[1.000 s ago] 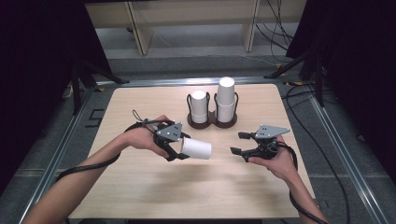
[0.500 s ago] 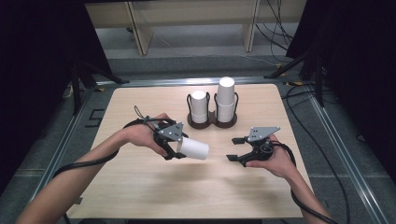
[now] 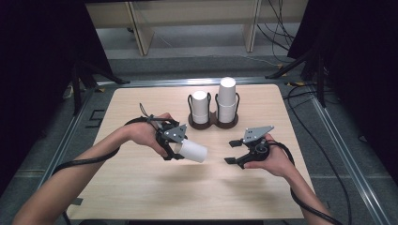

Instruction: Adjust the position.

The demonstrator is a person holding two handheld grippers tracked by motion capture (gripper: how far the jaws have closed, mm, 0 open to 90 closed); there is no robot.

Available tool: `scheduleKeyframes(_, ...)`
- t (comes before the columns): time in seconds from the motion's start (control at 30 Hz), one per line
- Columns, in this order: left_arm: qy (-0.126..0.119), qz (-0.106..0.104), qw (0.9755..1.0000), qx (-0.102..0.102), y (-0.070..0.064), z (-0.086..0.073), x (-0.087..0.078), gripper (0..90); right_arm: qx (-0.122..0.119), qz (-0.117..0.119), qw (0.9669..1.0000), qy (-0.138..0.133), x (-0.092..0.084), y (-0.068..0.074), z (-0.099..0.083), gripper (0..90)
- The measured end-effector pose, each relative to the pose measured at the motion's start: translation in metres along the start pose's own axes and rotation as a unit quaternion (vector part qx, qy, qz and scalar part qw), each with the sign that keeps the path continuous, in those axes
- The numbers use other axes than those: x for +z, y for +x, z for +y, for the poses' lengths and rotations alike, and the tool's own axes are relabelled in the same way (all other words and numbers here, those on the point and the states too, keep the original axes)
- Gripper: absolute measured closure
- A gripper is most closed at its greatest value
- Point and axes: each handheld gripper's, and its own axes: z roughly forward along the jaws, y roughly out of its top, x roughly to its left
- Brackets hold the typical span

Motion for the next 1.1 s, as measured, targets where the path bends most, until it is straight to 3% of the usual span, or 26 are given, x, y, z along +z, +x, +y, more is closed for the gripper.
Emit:
scheduleKeyframes(0.1, 0.013, -0.002, 0.9999, 0.004, 0.000, 0.003, 0.000, 29.7, -0.016, 0.000, 0.9999, 0.002, 0.001, -0.002, 0.000, 27.8)
scheduleKeyframes(0.37, 0.044, -0.010, 0.9989, 0.008, 0.000, 0.011, 0.001, 29.7, -0.019, 0.002, 0.9998, 0.011, 0.002, -0.001, 0.003, 27.8)
scheduleKeyframes(0.4, 0.048, -0.011, 0.9987, 0.011, 0.001, 0.012, 0.001, 29.7, -0.011, 0.004, 0.9998, 0.014, 0.001, 0.000, 0.003, 27.9)
scheduleKeyframes(0.43, 0.048, -0.012, 0.9988, 0.006, 0.000, 0.012, 0.001, 29.7, -0.021, 0.001, 0.9997, 0.009, 0.002, -0.001, 0.003, 27.8)
scheduleKeyframes(0.87, 0.088, -0.025, 0.9955, 0.025, 0.000, 0.024, 0.001, 29.7, -0.027, 0.006, 0.9993, 0.026, 0.007, 0.001, 0.009, 27.6)
scheduleKeyframes(0.93, 0.102, -0.027, 0.9935, 0.043, 0.001, 0.025, 0.001, 29.7, -0.030, 0.005, 0.9992, 0.026, 0.007, 0.001, 0.009, 27.6)
scheduleKeyframes(0.97, 0.095, -0.029, 0.9946, 0.032, -0.001, 0.025, 0.003, 29.7, -0.029, 0.006, 0.9992, 0.028, 0.008, 0.001, 0.010, 27.6)
scheduleKeyframes(1.1, 0.104, -0.033, 0.9934, 0.034, -0.002, 0.025, 0.004, 29.7, -0.032, 0.010, 0.9988, 0.034, 0.008, 0.002, 0.011, 27.9)
